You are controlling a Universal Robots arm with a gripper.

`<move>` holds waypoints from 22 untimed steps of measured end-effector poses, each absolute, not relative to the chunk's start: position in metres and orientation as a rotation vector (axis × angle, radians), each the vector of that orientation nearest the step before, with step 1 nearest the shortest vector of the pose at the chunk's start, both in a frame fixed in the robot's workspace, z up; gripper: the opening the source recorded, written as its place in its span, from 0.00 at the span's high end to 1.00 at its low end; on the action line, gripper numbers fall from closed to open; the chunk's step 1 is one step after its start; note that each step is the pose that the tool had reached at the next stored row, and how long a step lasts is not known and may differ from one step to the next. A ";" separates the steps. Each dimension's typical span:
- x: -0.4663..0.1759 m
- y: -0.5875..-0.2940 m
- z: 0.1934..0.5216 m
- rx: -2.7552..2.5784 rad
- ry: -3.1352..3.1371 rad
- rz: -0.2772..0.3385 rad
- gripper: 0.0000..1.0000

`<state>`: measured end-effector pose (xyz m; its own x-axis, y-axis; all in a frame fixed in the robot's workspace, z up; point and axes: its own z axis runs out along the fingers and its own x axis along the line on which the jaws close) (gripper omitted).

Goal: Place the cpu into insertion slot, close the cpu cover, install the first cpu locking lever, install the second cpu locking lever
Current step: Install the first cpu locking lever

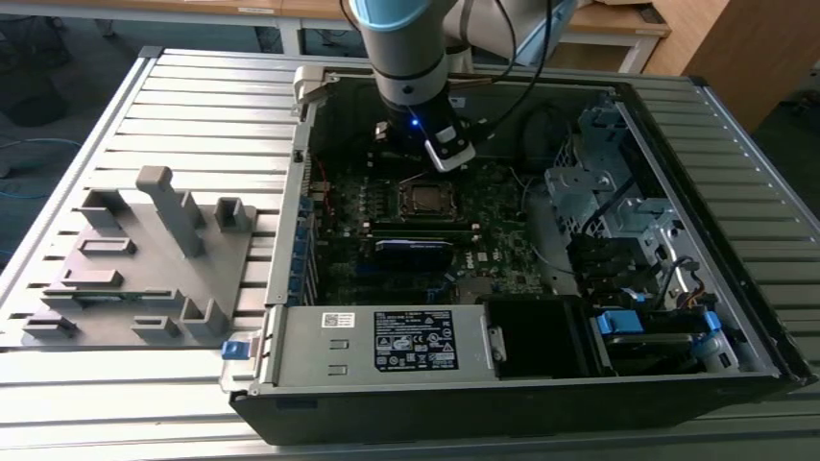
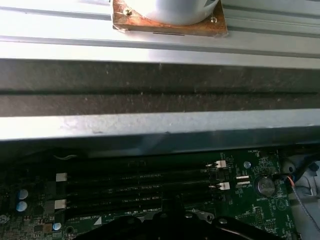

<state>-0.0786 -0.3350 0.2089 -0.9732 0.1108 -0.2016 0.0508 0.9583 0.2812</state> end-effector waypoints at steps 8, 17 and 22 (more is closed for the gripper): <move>-0.079 -0.335 0.205 0.122 2.892 0.407 0.90; -0.076 -0.333 0.199 0.125 2.891 0.402 0.90; -0.073 -0.334 0.199 0.127 2.891 0.401 0.90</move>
